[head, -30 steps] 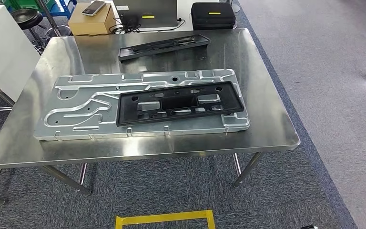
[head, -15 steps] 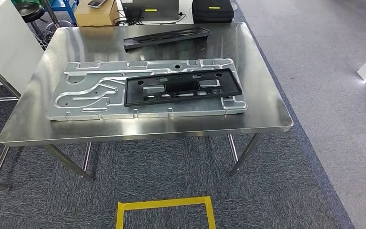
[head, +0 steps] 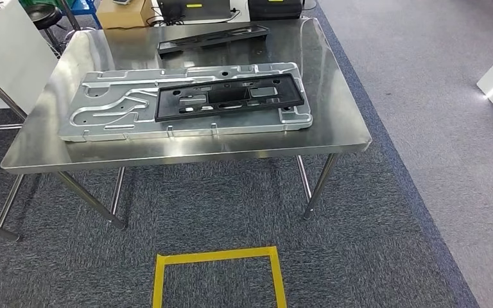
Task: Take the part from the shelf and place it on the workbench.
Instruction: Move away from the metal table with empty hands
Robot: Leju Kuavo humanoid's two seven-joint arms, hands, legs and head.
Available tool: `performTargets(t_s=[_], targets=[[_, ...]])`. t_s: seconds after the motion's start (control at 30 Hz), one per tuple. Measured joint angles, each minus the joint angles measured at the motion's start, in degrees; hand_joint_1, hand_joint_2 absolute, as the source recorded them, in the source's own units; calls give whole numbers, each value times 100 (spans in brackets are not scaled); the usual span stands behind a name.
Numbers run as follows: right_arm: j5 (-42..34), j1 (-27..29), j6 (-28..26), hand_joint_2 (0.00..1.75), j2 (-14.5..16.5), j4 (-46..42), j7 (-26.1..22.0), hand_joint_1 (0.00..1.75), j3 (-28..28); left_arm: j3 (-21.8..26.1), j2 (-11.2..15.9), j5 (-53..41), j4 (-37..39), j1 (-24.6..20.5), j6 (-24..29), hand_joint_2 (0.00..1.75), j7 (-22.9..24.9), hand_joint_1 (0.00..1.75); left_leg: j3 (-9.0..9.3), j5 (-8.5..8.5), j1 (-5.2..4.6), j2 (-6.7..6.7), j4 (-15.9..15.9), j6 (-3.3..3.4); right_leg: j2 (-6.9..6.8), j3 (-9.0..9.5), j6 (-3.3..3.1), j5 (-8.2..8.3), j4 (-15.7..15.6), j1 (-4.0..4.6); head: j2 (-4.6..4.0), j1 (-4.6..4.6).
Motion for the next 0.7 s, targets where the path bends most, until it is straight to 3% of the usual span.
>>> performTargets(t_s=[0.07,0.13,0.2,0.23,0.27,0.3,0.37,0.4,0.43,0.47,0.53,0.6,0.63,0.7], targets=[[-19,-16,1,0,50,9,8,0,-48,-68,-60,-55,4,-29,-11,0,-13,0,626,38,-25,-3,-853,79,0,-139,36,86,68,18,0,0],[-39,-33,-11,0,92,15,33,0,-84,-136,-152,-124,8,-52,-28,0,-40,0,966,-100,-68,-3,-1429,161,-10,-199,102,178,96,19,0,0],[-74,-39,-33,0,119,18,74,0,-124,-204,-277,-192,12,-40,-41,0,-78,0,943,-54,-83,8,-1525,252,-12,-223,183,259,94,0,0,1],[-93,-41,-45,0,129,19,94,0,-148,-235,-346,-227,14,-31,-44,0,-100,0,899,7,-78,19,-1538,308,-1,-254,218,199,135,-12,0,0],[-108,-39,-57,0,143,22,107,0,-171,-265,-414,-256,15,-21,-45,0,-119,0,841,79,-68,30,-1555,362,14,-305,246,30,255,-22,0,1],[-118,-39,-70,0,153,25,116,0,-192,-295,-486,-280,16,-13,-44,0,-139,0,768,153,-60,41,-1566,400,27,-380,269,-243,483,-35,0,1],[-123,-40,-87,0,176,34,122,0,-218,-349,-604,-314,16,10,-36,0,-168,0,593,289,-68,45,-1556,430,39,-552,313,-819,1177,-53,0,1],[-122,-41,-93,0,181,37,123,0,-225,-365,-654,-322,16,26,-29,0,-175,0,499,358,-70,47,-1543,422,39,-592,335,-939,1496,-63,0,1],[-121,-41,-95,0,183,38,124,0,-231,-372,-690,-326,16,39,-23,0,-175,0,403,422,-71,48,-1523,411,39,-564,352,-911,1679,-74,0,0],[-118,-41,-97,0,184,39,124,0,-234,-377,-721,-329,16,49,-20,0,-168,0,307,479,-69,49,-1495,397,39,-447,361,-771,1673,-85,0,0],[-106,-49,-95,0,183,39,118,0,-237,-390,-764,-329,16,57,-19,0,-126,0,118,573,-62,47,-1413,358,39,85,356,-486,1069,-100,0,0],[-87,-71,-89,0,182,38,107,0,-237,-399,-793,-328,16,57,-19,0,-65,0,-16,652,-72,43,-1327,299,45,651,313,-520,232,-83,0,-1],[-76,-79,-85,0,182,38,102,0,-237,-401,-802,-328,16,58,-18,0,-38,0,-51,694,-77,43,-1305,266,48,786,283,-585,-4,-67,0,-1],[-57,-81,-76,0,181,39,99,0,-237,-401,-813,-330,16,68,-15,0,6,0,-91,788,-75,41,-1305,190,43,772,197,-576,-108,-54,0,-1]])
